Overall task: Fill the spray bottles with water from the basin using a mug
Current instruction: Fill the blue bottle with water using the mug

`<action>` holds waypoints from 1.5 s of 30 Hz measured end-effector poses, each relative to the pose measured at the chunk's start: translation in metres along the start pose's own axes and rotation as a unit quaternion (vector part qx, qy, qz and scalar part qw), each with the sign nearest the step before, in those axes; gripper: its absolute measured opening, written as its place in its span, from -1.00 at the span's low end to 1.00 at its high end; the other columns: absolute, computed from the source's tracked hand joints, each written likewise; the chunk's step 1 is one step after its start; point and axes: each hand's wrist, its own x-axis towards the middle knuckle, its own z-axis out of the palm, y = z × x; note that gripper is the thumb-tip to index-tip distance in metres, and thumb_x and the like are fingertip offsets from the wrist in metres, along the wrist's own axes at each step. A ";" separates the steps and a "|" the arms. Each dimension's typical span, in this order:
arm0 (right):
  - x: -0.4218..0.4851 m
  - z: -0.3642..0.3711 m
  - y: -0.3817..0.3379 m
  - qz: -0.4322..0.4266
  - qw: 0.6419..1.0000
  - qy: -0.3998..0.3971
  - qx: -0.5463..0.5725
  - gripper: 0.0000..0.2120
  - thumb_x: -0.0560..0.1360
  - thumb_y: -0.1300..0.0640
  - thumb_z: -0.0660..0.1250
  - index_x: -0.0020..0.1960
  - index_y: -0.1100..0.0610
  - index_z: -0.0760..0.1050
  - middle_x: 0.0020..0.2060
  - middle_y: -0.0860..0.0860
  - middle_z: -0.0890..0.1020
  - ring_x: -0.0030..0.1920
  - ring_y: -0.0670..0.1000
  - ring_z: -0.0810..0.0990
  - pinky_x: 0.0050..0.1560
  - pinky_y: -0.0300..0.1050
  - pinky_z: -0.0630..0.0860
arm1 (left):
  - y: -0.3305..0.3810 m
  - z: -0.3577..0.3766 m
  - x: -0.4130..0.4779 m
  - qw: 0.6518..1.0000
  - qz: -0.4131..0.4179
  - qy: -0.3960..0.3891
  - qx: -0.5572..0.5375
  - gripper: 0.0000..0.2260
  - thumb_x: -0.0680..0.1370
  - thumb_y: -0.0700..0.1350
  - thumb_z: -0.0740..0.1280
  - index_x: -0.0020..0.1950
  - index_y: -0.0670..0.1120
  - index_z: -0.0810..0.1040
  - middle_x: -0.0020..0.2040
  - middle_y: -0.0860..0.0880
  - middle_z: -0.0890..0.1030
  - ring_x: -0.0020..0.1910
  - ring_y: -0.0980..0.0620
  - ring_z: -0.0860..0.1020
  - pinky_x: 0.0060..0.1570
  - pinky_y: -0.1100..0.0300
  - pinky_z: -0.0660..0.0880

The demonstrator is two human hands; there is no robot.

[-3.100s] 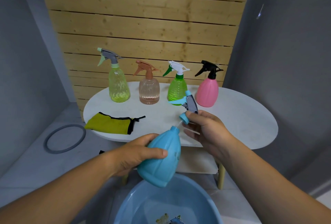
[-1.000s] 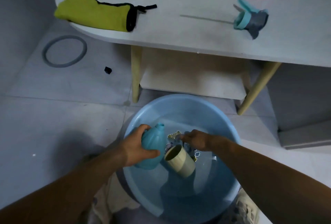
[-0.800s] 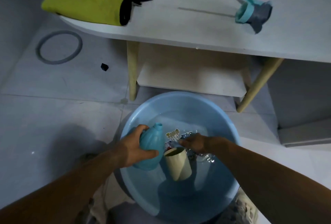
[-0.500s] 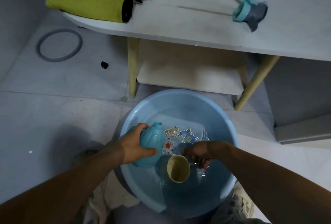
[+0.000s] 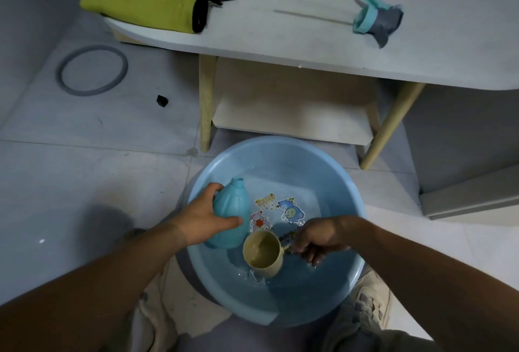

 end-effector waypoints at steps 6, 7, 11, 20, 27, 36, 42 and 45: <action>-0.032 -0.024 -0.018 -0.155 0.965 0.168 0.129 -0.86 0.59 0.17 0.35 -0.14 0.15 0.51 -0.25 0.08 0.58 -0.23 0.03 0.55 -0.16 -0.10 0.52 | 0.002 -0.002 0.005 0.997 0.007 0.052 -0.052 -0.37 0.43 0.06 0.60 0.37 0.15 0.33 0.22 0.06 0.55 0.14 0.01 0.59 0.19 -0.09 0.58; -0.033 -0.025 -0.022 -0.175 0.954 0.212 0.118 -0.84 0.58 0.14 0.37 -0.16 0.14 0.50 -0.27 0.07 0.56 -0.23 0.02 0.52 -0.16 -0.10 0.50 | 0.003 0.000 0.005 0.998 0.007 0.049 -0.046 -0.37 0.42 0.07 0.60 0.37 0.15 0.34 0.21 0.07 0.55 0.13 0.02 0.59 0.17 -0.08 0.59; -0.026 -0.029 -0.030 -0.218 0.904 0.367 0.021 -0.75 0.58 -0.01 0.35 -0.10 0.17 0.62 -0.31 -0.05 0.56 -0.26 -0.10 0.50 -0.19 -0.27 0.48 | 0.005 0.008 0.007 0.999 0.011 0.034 -0.035 -0.40 0.42 0.07 0.59 0.35 0.12 0.36 0.19 0.08 0.55 0.13 0.04 0.58 0.03 0.08 0.56; -0.006 -0.019 -0.014 -0.249 0.835 0.419 -0.255 -0.77 0.56 0.00 0.36 0.13 0.06 0.69 0.23 0.13 0.52 0.34 0.04 0.42 0.37 -0.20 0.33 | -0.005 0.014 0.008 1.000 -0.009 0.000 0.019 -0.39 0.41 0.12 0.59 0.33 0.17 0.34 0.21 0.05 0.56 0.15 -0.02 0.59 0.16 -0.09 0.60; 0.001 -0.015 -0.012 -0.231 0.845 0.400 -0.270 -0.74 0.51 -0.07 0.42 0.11 0.04 0.69 0.31 0.07 0.40 0.31 0.02 0.43 0.33 -0.24 0.30 | -0.005 0.013 0.011 1.000 -0.013 -0.010 0.014 -0.37 0.40 0.11 0.60 0.35 0.17 0.35 0.22 0.05 0.56 0.16 -0.02 0.58 0.16 -0.12 0.60; 0.006 -0.010 -0.009 -0.208 0.857 0.378 -0.281 -0.72 0.53 -0.12 0.38 0.10 0.04 0.70 0.37 0.07 0.34 0.32 0.03 0.44 0.39 -0.12 0.34 | -0.006 0.016 0.010 1.000 -0.020 -0.022 0.005 -0.35 0.37 0.11 0.60 0.35 0.14 0.36 0.23 0.00 0.57 0.18 -0.08 0.59 0.16 -0.17 0.61; 0.011 -0.007 -0.011 -0.196 0.854 0.393 -0.279 -0.73 0.48 -0.12 0.44 0.06 0.02 0.71 0.40 0.01 0.36 0.26 0.03 0.47 0.33 -0.10 0.41 | -0.007 0.017 0.010 0.999 -0.024 -0.026 -0.004 -0.34 0.38 0.09 0.61 0.36 0.14 0.34 0.23 0.00 0.57 0.18 -0.08 0.59 0.17 -0.17 0.61; 0.016 -0.005 -0.010 -0.195 0.852 0.403 -0.270 -0.73 0.45 -0.12 0.48 0.04 0.02 0.71 0.39 -0.01 0.38 0.24 0.03 0.49 0.27 -0.15 0.43 | -0.006 0.017 0.008 0.999 -0.022 -0.028 -0.008 -0.25 0.26 0.22 0.59 0.35 0.15 0.34 0.22 0.02 0.56 0.17 -0.06 0.59 0.16 -0.16 0.61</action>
